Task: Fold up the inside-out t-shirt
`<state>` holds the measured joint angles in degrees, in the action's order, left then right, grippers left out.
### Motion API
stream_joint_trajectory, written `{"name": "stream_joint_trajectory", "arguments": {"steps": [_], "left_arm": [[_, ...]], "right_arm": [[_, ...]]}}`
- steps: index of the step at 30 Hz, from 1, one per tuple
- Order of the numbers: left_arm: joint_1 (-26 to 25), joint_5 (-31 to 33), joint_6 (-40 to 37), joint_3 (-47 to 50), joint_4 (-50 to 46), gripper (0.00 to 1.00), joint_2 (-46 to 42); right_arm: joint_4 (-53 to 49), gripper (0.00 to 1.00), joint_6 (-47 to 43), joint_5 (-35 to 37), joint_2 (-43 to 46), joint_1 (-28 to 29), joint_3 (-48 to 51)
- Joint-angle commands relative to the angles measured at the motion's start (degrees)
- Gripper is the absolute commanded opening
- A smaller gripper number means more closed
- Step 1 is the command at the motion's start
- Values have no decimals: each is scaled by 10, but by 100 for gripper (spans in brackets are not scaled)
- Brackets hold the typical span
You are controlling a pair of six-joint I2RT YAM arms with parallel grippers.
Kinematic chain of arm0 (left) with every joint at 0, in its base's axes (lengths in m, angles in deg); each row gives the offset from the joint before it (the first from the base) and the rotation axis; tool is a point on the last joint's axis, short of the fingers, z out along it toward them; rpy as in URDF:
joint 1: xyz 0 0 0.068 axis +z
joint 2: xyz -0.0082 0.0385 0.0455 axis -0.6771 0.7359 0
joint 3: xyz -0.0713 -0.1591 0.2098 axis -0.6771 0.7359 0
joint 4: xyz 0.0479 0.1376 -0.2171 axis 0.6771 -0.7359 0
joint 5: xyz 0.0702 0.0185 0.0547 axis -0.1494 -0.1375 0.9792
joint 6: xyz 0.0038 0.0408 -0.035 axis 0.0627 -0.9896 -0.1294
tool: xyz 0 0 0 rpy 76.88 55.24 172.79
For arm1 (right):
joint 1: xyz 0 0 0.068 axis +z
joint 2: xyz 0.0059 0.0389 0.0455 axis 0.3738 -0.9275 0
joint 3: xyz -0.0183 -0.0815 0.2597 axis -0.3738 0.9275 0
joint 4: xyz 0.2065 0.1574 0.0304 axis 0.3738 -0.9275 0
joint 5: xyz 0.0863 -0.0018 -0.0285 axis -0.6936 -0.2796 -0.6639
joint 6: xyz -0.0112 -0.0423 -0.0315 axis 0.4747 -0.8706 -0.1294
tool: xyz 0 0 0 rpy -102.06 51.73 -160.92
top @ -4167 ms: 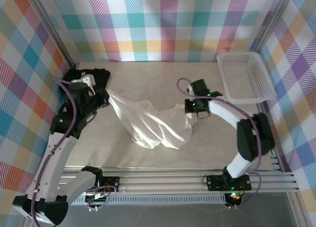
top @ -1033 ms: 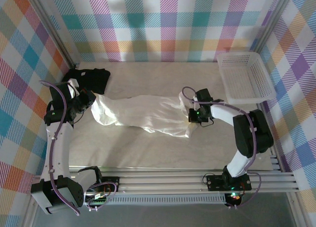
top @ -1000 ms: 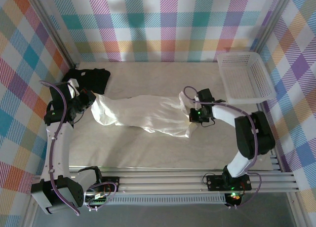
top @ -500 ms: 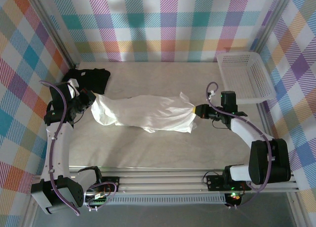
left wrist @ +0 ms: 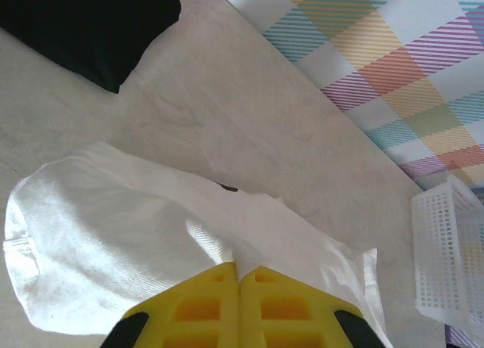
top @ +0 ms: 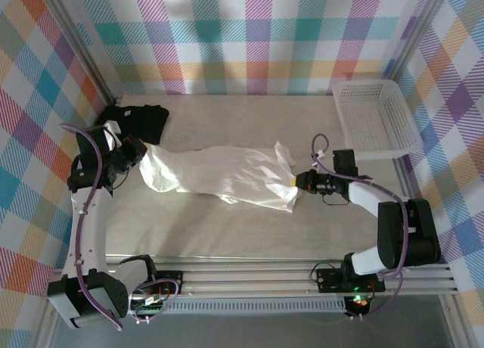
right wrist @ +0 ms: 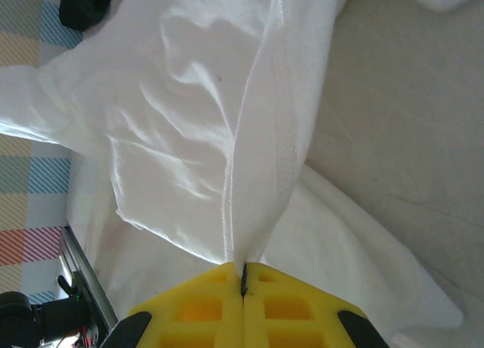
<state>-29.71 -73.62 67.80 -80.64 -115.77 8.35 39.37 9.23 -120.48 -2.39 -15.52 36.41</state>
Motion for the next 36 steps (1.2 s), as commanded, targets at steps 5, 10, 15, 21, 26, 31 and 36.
{"name": "stream_joint_trajectory", "arguments": {"steps": [5,10,15,21,26,31,36], "left_arm": [[7,-44,62,-36,42,0,-21],[7,-3,75,-180,23,0,-48],[7,81,40,-366,-20,0,-42],[7,145,-28,-642,-139,0,67],[7,153,-49,-779,-195,0,163],[7,149,-42,-652,-121,0,196],[-23,156,-57,-702,-119,0,301]], "right_arm": [[-11,0,17,-1,76,-2,-119],[-72,0,-10,74,171,-36,-286],[-139,0,-48,155,226,-56,-441],[-232,0,-98,205,244,-59,-575],[-254,0,-121,209,233,-60,-599],[-227,0,-114,185,159,-59,-570],[-161,0,-76,148,46,-60,-604]]}}
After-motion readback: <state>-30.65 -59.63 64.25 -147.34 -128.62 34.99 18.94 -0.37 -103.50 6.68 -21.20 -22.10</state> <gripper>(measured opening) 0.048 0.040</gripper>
